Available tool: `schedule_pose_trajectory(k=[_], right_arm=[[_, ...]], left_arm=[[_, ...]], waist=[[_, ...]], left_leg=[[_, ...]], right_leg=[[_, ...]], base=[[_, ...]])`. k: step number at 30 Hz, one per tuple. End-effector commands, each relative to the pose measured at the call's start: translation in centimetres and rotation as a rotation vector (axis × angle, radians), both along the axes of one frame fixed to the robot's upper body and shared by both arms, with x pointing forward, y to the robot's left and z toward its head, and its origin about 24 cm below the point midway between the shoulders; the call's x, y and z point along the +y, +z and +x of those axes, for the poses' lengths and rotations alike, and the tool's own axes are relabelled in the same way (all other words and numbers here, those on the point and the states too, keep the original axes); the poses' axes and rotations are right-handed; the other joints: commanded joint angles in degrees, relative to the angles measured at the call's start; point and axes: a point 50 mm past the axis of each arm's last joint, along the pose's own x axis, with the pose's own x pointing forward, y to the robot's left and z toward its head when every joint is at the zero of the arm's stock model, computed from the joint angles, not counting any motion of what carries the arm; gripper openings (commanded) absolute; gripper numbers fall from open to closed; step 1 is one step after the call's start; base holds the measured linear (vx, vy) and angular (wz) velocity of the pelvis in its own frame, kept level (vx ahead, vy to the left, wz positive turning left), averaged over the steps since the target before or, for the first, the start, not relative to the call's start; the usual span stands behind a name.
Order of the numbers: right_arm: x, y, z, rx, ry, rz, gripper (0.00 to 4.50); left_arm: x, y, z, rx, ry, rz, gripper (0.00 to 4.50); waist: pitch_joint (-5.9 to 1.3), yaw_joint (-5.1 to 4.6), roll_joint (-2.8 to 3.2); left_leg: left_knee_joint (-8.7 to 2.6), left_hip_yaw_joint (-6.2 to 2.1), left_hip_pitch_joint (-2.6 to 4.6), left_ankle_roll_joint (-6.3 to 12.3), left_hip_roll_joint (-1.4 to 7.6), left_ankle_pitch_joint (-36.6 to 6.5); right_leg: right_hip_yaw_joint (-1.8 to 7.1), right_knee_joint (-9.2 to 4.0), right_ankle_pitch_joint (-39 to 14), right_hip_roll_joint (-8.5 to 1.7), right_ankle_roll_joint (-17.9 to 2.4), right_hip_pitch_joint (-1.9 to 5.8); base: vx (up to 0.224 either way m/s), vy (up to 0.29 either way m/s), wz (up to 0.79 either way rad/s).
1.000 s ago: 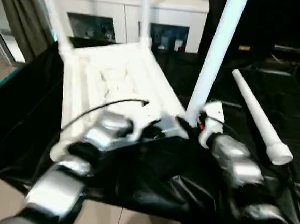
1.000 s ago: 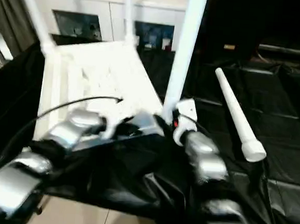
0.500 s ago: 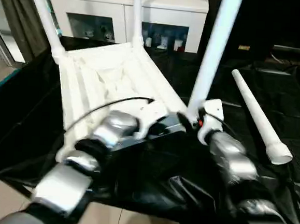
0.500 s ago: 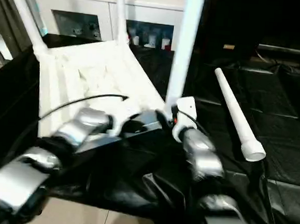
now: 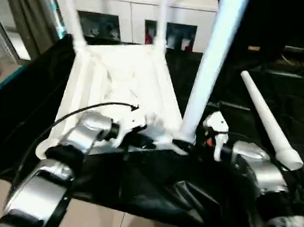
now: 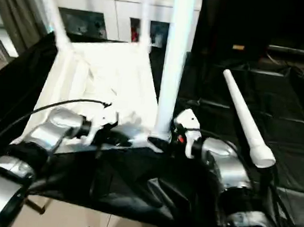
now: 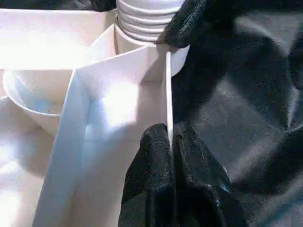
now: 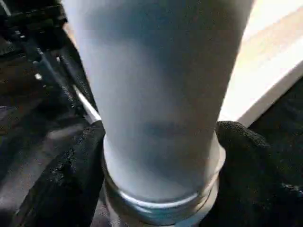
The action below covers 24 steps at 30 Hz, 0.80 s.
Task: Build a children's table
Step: Rotate leg to tighten
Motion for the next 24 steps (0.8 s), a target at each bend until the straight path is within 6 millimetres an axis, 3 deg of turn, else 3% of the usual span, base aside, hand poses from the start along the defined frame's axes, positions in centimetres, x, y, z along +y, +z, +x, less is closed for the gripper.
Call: schedule_pose_trajectory(k=[1, 8, 11, 12, 15, 16, 17, 18, 23, 24], right_arm=[[-0.2, 0.4, 0.1, -0.005, -0.003, 0.011, 3.4], [0.4, 0.1, -0.2, 0.02, 0.015, 0.04, 2.94], [0.5, -0.5, 0.1, 0.021, -0.072, 0.045, 2.81], [0.4, -1.2, 0.7, 0.015, -0.203, 0.029, 2.79], [0.4, -1.6, 1.1, 0.011, -0.283, 0.025, 2.78], [0.7, -2.6, 2.0, 0.047, -0.533, 0.05, 2.77], [1.0, -2.9, 2.2, 0.064, -0.606, 0.056, 2.77], [1.5, -3.2, 2.4, 0.08, -0.671, 0.058, 2.77], [3.5, -3.6, 2.6, 0.105, -0.754, 0.045, 2.77], [5.3, -3.6, 2.5, 0.089, -0.694, 0.039, 2.77]], left_arm=[[-0.6, 0.3, -0.4, 0.007, -0.063, -0.04, 0.0], [-0.5, 0.4, -0.4, 0.01, -0.052, -0.045, 0.0], [-0.8, 0.4, 0.0, -0.013, -0.004, -0.042, 0.0], [-1.4, 0.3, 0.7, -0.04, 0.082, -0.03, 0.0], [-1.8, 0.4, 1.1, -0.053, 0.137, -0.031, 0.0], [-3.6, 0.4, 2.0, -0.089, 0.267, -0.031, 0.0], [-4.2, 0.4, 2.2, -0.102, 0.301, -0.03, 0.0], [-5.2, 0.4, 2.5, -0.107, 0.353, -0.038, 0.0], [-7.3, 0.6, 2.8, -0.134, 0.431, -0.043, 0.0], [-8.1, 0.7, 2.6, -0.148, 0.409, -0.043, 0.0]], waist=[[-4.16, -0.01, -0.73], [-4.21, -0.02, -0.82], [-4.12, -0.05, -0.78], [-4.07, -0.21, -0.85], [-3.82, -0.79, -0.87], [-3.84, -1.03, -0.89], [-3.63, -1.25, -0.7], [-3.7, -1.41, -0.84], [-3.78, -1.47, -0.85], [-3.83, -1.48, -0.7]], left_leg=[[-3.61, -0.49, 0.32, 5.54, 2.5, -7.1], [-3.54, -0.49, 0.18, 5.72, 2.4, -6.3], [-3.57, -0.47, 0.25, 5.21, 2.35, -6.8], [-3.65, -0.47, 0.28, 4.82, 2.32, -7.2], [-3.83, -0.57, 0.52, 3.38, 2.1, -8.6], [-3.76, -0.48, 0.4, 3.36, 1.96, -8.6], [-4.0, -0.69, 0.97, 1.96, 2.17, -9.5], [-4.03, -0.73, 0.85, 1.6, 1.92, -9.8], [-3.87, -0.6, 0.65, 3.25, 1.56, -9.3], [-3.82, -0.56, 0.57, 3.41, 1.58, -9.0]], right_leg=[[3.22, -3.84, -11.6, -5.18, -11.4, 3.61], [3.15, -3.7, -10.5, -5.12, -11.4, 3.69], [3.15, -3.98, -12.5, -5.21, -10.9, 3.55], [3.16, -4.11, -13.5, -5.18, -10.6, 3.54], [3.11, -4.76, -17.7, -5.28, -9.5, 3.42], [3.11, -4.74, -18.0, -5.16, -9.4, 3.35], [3.0, -5.12, -20.5, -5.16, -9.1, 3.02], [2.91, -5.19, -21.2, -5.12, -8.7, 3.32], [2.96, -5.42, -19.8, -5.12, -8.5, 3.52], [3.06, -5.4, -19.5, -5.13, -8.4, 3.38]], base=[[0.0, 0.0, 0.0], [0.0, 0.0, 0.0], [0.0, 0.0, 0.0], [0.0, 0.0, 0.0], [0.0, 0.0, 0.0], [0.0, 0.0, 0.0], [0.0, 0.0, 0.0], [0.0, 0.0, 0.0], [0.0, 0.0, 0.0], [0.0, 0.0, 0.0]])
